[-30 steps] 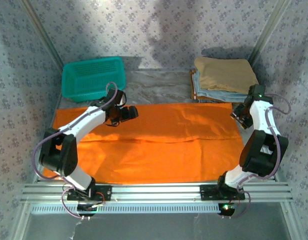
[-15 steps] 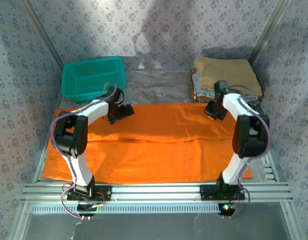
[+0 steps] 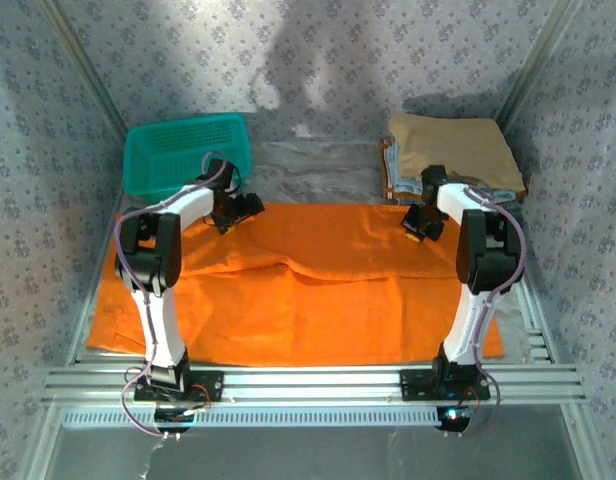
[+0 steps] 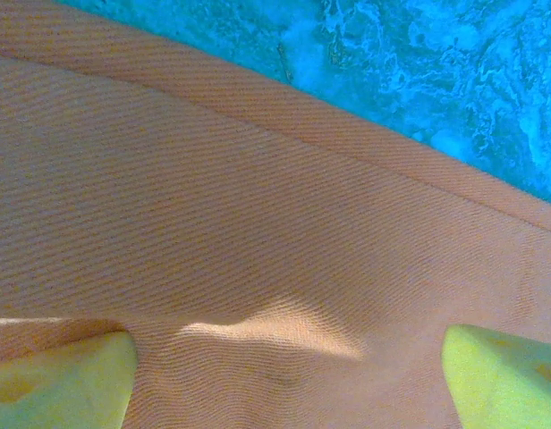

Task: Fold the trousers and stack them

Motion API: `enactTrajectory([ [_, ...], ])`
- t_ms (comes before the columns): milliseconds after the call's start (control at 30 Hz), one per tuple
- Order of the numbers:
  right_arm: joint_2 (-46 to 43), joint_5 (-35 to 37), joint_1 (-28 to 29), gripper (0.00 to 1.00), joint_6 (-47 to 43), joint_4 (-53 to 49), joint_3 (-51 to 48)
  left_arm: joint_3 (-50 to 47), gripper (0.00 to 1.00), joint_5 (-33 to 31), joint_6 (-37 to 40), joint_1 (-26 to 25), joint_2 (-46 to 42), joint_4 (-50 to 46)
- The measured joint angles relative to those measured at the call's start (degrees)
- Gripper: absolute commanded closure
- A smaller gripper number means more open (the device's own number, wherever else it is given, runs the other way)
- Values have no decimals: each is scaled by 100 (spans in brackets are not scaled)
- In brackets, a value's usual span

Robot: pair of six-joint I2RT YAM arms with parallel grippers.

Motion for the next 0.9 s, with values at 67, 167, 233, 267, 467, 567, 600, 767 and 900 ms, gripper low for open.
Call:
enactTrajectory([
  [67,-37,0,44,93,-15,-4,0,-122,8,-120,79,17,-201,-33],
  [167,-269,4,247,89,-52,-9,-48,-503,8,-306,98,157,-870,-122],
  [233,-579,4,483,88,-61,-15,-127,-876,8,-466,20,391,-1475,-87],
  [267,-717,0,579,87,-63,-15,-162,-1054,7,-527,-33,503,-1716,-72],
  [467,-1261,-232,1226,92,-39,107,-501,-2430,7,-826,-463,1296,-2378,219],
  [567,-1073,-367,1351,94,2,184,-636,-2826,7,-802,-619,1733,-2214,280],
  [600,-946,-393,1357,95,4,216,-654,-2820,7,-765,-675,1873,-2164,315],
  [767,-372,-459,1335,96,9,363,-654,-2444,8,-662,-713,2232,-1836,417],
  [900,-243,-562,1255,96,9,389,-490,-2059,8,-610,-667,2297,-1497,363],
])
